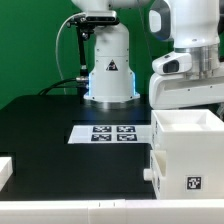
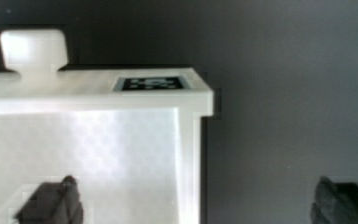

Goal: Assemble drawer

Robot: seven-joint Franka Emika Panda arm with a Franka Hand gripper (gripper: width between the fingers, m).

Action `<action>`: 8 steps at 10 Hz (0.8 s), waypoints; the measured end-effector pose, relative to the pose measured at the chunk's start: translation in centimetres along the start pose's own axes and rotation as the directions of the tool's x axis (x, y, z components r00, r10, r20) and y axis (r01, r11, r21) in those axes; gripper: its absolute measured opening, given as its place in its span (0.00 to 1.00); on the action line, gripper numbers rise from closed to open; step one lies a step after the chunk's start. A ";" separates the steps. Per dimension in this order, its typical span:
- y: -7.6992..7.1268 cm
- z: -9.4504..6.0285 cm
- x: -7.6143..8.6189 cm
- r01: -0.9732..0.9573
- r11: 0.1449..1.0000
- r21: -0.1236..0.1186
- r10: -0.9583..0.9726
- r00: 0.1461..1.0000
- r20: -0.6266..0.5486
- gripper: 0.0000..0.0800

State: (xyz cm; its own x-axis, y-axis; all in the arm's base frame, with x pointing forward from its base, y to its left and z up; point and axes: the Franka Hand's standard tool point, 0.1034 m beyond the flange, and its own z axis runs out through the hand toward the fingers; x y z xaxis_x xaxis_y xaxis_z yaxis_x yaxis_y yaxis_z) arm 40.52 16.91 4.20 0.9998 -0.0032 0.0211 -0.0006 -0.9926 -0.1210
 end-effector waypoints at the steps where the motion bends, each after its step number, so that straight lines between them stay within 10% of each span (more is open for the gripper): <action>1: -0.3 1.0 -0.3 0.004 1.000 0.008 -0.003 1.000 -0.011 0.81; 5: -0.5 2.8 -0.8 0.018 1.000 0.022 -0.018 0.999 -0.036 0.81; 7: -0.5 2.9 -0.8 0.022 1.000 0.022 -0.022 0.999 -0.035 0.51; 8: -0.5 2.9 -0.8 0.024 0.999 0.022 -0.023 0.999 -0.035 0.51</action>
Offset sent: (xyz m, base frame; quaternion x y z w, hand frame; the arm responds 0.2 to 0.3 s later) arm -0.0032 0.0049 -0.0206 0.0350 0.0609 -0.0006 0.9975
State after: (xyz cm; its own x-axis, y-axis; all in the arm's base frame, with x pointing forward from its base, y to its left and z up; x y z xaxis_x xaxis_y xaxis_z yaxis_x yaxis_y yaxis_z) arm 39.73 17.78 1.39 0.9982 0.0157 0.0585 0.0239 -0.9896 -0.1421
